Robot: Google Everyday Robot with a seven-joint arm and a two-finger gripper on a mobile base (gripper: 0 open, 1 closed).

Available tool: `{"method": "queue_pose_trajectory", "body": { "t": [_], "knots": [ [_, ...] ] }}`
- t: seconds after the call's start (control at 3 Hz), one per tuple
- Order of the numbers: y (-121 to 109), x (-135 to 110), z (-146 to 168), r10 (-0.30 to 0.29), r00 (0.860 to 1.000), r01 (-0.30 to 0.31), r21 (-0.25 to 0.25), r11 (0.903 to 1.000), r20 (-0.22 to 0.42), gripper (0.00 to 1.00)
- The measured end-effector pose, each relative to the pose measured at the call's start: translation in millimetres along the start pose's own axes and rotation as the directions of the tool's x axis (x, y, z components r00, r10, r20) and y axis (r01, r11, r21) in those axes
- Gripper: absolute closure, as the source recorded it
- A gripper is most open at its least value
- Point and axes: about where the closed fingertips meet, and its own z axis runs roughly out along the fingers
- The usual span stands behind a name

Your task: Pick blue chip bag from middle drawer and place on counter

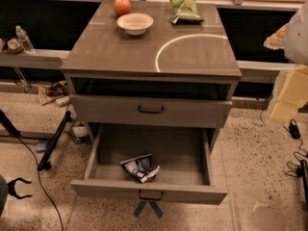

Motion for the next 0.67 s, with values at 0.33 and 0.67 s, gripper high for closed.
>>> {"method": "queue_pose_trajectory", "body": {
  "t": [0.33, 0.67],
  "knots": [
    [0, 0, 0, 0.000, 1.000, 0.000, 0.000, 1.0000, 0.000, 0.00],
    [12, -5, 25, 0.072, 0.994, -0.068, -0.054, 0.9962, 0.085, 0.00]
  ]
}}
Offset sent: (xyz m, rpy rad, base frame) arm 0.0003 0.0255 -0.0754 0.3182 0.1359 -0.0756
